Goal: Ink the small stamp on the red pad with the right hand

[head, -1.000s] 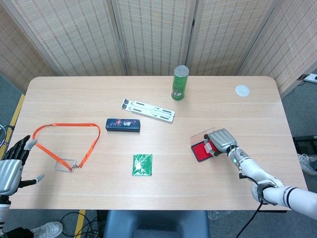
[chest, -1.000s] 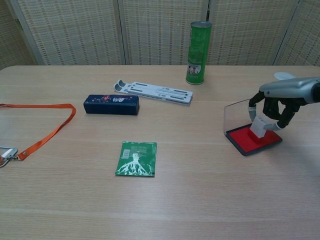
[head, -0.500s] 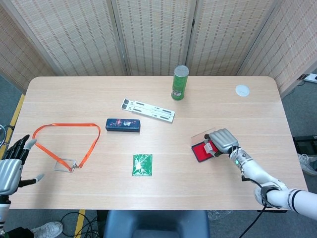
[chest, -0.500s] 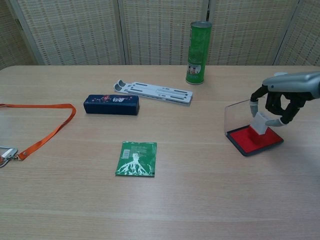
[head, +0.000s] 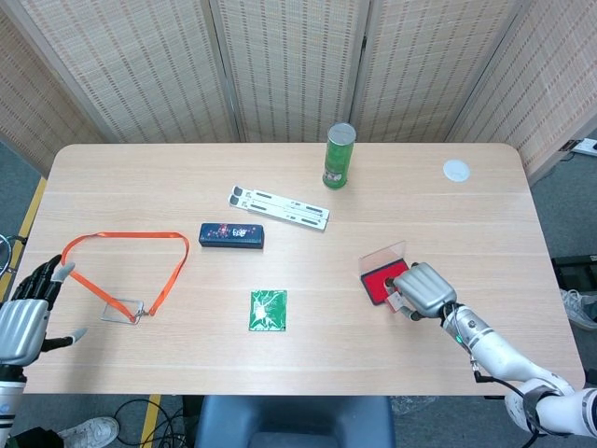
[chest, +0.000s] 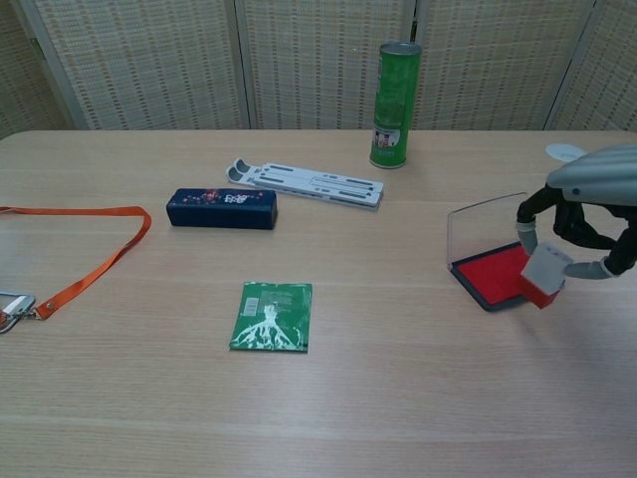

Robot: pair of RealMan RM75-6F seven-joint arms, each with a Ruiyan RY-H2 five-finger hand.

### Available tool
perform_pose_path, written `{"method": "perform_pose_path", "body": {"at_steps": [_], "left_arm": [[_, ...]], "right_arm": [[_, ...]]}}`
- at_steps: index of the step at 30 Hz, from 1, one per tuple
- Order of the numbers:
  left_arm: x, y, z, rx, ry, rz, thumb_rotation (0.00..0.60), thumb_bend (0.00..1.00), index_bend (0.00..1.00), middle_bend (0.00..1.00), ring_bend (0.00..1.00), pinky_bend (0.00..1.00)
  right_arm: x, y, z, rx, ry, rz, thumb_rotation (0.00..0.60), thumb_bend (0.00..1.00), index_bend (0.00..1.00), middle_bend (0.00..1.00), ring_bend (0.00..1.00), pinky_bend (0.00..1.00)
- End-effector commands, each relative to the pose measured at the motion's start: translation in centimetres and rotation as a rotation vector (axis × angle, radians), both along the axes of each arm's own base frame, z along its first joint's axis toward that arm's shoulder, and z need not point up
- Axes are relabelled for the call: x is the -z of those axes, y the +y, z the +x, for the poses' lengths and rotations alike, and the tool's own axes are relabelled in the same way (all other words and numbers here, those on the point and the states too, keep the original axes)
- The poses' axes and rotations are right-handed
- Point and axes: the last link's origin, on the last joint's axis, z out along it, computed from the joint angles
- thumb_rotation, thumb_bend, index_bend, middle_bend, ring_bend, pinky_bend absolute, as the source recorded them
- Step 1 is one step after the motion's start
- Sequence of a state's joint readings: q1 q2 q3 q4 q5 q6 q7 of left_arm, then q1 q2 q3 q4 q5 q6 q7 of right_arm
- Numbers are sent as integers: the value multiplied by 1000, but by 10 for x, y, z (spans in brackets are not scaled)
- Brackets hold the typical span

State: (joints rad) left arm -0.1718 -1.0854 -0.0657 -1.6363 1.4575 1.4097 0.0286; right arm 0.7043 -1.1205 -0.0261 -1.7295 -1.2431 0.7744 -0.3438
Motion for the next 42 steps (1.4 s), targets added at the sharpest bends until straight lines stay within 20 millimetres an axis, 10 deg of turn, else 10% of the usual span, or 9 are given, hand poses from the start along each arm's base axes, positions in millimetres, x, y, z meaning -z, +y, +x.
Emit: {"method": "perform_pose_path", "body": {"at_steps": [1, 25, 42], "left_arm": [[0, 0, 0, 1, -1, 2, 600, 88, 0, 0, 0, 176], [-3, -1, 1, 2, -3, 10, 600, 113, 0, 0, 0, 176], [-2, 0, 0, -4, -8, 6, 600, 113, 0, 0, 0, 176]], "right_arm": [[14, 8, -7, 11, 29, 40, 600, 465, 699, 804, 607, 363], [37, 6, -15, 16, 60, 69, 600, 430, 695, 781, 604, 352], [28, 8, -15, 33, 76, 53, 600, 328, 236, 673, 529, 310]]}}
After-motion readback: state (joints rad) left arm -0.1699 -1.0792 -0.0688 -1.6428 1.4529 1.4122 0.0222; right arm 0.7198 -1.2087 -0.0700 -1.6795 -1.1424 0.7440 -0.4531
